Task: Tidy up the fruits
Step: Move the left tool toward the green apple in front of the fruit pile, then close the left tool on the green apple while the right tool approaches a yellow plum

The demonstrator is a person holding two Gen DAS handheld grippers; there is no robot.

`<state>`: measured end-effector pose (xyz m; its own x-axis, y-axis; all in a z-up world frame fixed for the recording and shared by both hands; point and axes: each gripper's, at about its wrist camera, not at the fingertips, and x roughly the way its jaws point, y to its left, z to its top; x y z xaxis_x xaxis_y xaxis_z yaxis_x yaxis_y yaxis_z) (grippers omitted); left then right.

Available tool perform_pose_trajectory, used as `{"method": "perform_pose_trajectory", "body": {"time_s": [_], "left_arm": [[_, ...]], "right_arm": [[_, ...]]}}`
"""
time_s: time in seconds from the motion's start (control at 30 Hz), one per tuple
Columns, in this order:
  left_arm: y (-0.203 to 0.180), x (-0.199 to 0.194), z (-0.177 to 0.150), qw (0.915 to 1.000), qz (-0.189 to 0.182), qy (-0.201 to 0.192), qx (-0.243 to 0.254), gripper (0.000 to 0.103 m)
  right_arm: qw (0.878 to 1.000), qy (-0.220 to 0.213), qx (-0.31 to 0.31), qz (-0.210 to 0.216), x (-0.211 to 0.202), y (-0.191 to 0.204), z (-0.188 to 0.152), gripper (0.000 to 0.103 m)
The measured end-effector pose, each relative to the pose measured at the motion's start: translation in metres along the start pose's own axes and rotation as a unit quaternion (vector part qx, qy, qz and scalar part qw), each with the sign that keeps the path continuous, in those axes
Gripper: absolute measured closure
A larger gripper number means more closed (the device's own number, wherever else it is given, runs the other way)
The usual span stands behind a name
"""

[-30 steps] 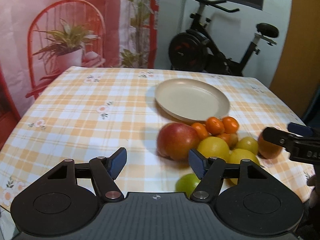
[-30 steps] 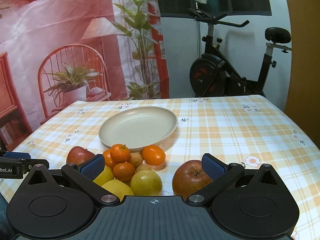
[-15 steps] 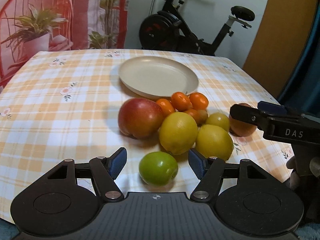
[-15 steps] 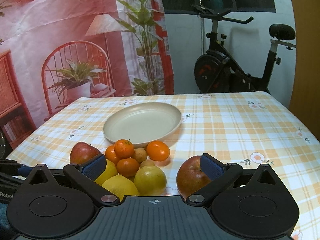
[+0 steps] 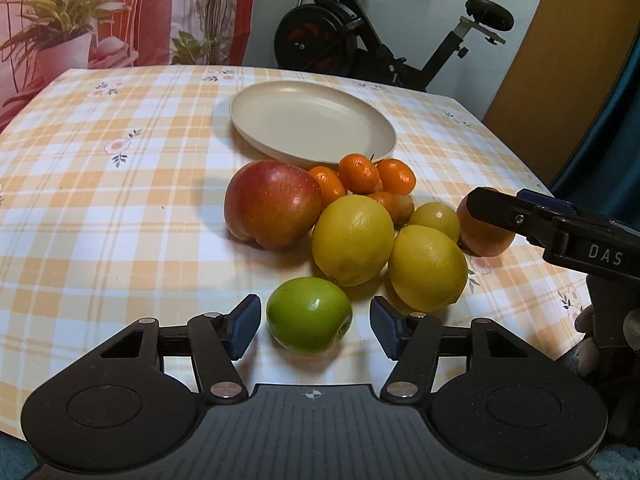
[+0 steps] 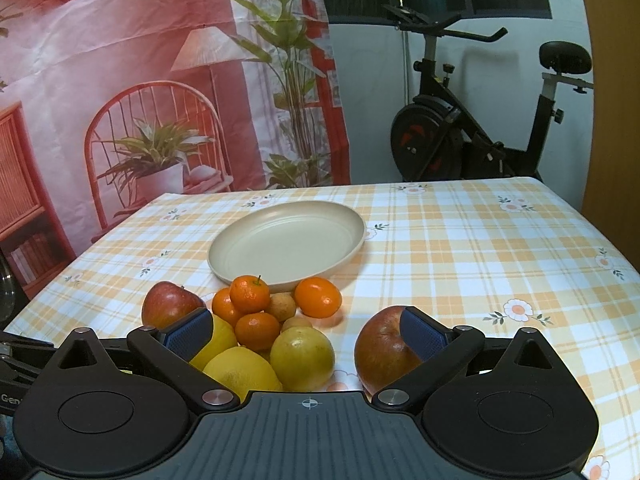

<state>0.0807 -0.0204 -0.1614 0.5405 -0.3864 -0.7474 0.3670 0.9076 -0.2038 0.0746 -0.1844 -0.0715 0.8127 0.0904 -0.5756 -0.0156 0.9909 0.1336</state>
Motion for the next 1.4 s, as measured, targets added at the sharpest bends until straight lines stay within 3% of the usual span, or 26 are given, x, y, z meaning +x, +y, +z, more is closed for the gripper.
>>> {"method": "perform_pose_trajectory", "body": {"time_s": [0.37, 0.47, 1.1, 1.2, 1.27, 1.4], "left_arm": [[0.008, 0.009, -0.001, 0.9998, 0.002, 0.012, -0.016, 0.045], [0.007, 0.009, -0.001, 0.9998, -0.005, 0.006, -0.017, 0.051], [0.008, -0.002, 0.001, 0.9994, 0.016, -0.027, -0.012, 0.051], [0.008, -0.004, 0.001, 0.9992, 0.018, -0.033, -0.012, 0.051], [0.008, -0.005, 0.001, 0.9991, 0.019, -0.037, -0.012, 0.051], [0.008, -0.005, 0.001, 0.9989, 0.019, -0.041, -0.010, 0.051]], "right_arm": [[1.000, 0.000, 0.000, 0.000, 0.000, 0.000, -0.001, 0.004], [1.000, 0.001, 0.000, 0.000, 0.000, 0.000, 0.000, 0.004], [1.000, 0.020, 0.003, 0.004, 0.004, -0.002, -0.006, 0.010], [1.000, 0.019, 0.002, 0.002, 0.004, -0.002, -0.006, 0.017], [1.000, 0.018, 0.001, 0.002, 0.003, -0.002, -0.005, 0.029], [1.000, 0.019, 0.000, 0.006, 0.003, -0.002, -0.005, 0.033]]}}
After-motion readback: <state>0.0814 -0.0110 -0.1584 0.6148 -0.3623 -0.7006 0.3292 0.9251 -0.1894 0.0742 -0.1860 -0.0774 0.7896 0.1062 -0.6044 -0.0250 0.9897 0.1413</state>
